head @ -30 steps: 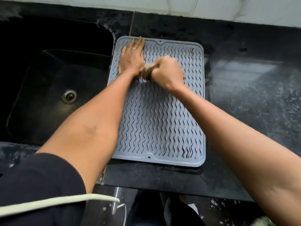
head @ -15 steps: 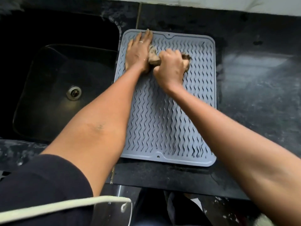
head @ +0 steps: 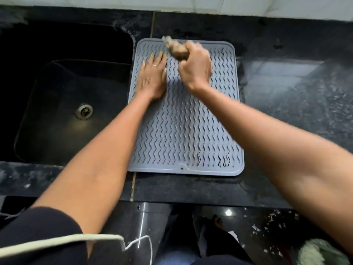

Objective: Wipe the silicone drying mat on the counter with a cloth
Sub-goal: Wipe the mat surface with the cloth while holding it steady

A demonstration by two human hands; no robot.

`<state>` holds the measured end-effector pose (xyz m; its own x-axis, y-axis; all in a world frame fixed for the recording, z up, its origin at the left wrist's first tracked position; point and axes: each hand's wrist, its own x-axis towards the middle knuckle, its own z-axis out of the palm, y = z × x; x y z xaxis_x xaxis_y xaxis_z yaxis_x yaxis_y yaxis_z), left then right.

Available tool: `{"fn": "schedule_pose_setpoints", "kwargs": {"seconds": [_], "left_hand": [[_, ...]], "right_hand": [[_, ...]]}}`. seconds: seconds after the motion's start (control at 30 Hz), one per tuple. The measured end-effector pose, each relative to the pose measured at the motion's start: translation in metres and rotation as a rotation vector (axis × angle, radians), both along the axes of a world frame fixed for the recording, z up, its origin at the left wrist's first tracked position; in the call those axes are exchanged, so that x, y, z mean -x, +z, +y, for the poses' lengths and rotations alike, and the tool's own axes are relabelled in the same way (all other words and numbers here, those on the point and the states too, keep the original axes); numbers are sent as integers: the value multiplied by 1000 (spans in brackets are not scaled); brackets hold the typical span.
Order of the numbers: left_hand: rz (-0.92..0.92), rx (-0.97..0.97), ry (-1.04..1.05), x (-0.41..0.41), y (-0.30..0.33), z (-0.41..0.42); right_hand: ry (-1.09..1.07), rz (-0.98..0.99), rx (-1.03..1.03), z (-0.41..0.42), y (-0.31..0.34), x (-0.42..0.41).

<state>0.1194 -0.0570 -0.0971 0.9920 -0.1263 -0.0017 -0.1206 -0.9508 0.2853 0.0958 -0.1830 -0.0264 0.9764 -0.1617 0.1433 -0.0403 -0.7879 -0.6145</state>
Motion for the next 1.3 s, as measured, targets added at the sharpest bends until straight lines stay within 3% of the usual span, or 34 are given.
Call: {"fn": "schedule_pose_setpoints", "kwargs": {"seconds": [0.1, 0.2, 0.37, 0.53, 0.63, 0.77, 0.93, 1.0, 1.13, 1.3], "left_hand": [[-11, -17, 68, 28, -6, 7], [21, -39, 92, 36, -9, 4], [54, -127, 77, 29, -7, 5], [53, -77, 72, 46, 3, 0], [38, -35, 43, 70, 8, -4], [83, -61, 9, 105, 10, -6], [25, 8, 48, 142, 2, 3], [34, 5, 81, 142, -3, 3], [49, -91, 53, 137, -7, 5], [28, -47, 78, 144, -1, -3]], "right_hand": [[171, 161, 231, 5, -14, -28], [180, 89, 406, 9, -36, -4], [149, -89, 258, 7, -46, 77], [240, -108, 223, 3, -41, 174], [288, 9, 158, -2, -28, 190], [113, -85, -133, -2, -13, 164], [256, 130, 240, 0, -23, 131], [269, 80, 327, 3, -34, 150], [275, -47, 316, 2, -38, 196], [264, -108, 256, 1, -40, 253]]}}
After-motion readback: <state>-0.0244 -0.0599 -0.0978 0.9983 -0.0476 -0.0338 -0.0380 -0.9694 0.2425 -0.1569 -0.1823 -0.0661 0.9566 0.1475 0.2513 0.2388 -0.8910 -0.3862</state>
